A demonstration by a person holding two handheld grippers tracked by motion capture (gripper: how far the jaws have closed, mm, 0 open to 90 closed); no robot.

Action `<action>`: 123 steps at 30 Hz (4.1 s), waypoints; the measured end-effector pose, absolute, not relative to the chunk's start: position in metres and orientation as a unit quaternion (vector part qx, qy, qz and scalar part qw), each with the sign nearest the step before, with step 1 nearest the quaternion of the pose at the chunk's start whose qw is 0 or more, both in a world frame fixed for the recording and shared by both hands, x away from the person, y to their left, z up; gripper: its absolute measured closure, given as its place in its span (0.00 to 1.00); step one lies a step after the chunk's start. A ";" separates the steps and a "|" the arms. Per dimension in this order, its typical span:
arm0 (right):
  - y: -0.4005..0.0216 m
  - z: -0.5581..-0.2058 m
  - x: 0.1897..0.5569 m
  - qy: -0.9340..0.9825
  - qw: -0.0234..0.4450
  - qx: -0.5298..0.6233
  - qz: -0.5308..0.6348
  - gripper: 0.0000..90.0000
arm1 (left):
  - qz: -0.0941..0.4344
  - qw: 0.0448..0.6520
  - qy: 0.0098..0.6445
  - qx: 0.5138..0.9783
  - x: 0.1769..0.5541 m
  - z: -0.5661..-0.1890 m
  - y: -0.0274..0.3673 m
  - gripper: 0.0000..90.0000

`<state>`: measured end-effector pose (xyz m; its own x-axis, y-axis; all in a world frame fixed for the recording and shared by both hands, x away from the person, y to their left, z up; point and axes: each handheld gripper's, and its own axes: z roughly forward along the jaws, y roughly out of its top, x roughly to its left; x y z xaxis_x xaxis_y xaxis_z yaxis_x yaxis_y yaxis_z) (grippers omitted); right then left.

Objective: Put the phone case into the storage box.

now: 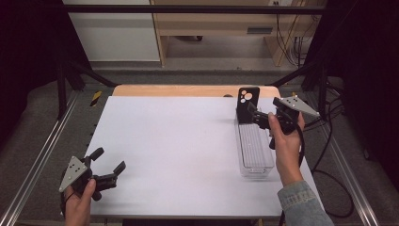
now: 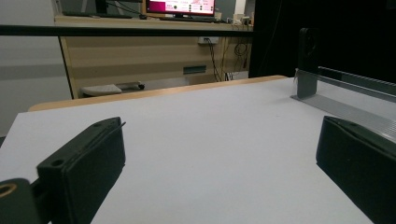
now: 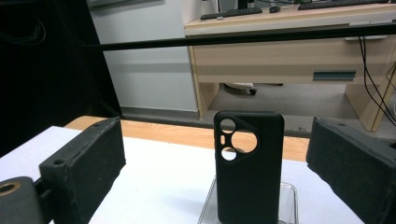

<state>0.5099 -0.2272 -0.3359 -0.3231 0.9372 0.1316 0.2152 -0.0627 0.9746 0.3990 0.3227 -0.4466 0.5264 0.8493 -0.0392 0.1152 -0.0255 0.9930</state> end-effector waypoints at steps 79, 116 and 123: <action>-0.293 -0.357 0.426 0.595 0.377 0.430 0.565 0.03 | 0.301 0.596 0.339 0.663 0.392 -0.441 0.324 0.01; -0.303 -0.403 0.395 0.600 0.368 0.429 0.566 0.03 | 0.301 0.597 0.335 0.664 0.392 -0.441 0.323 0.01; -0.296 -0.413 0.392 0.605 0.357 0.424 0.572 0.03 | 0.301 0.598 0.334 0.663 0.391 -0.441 0.322 0.01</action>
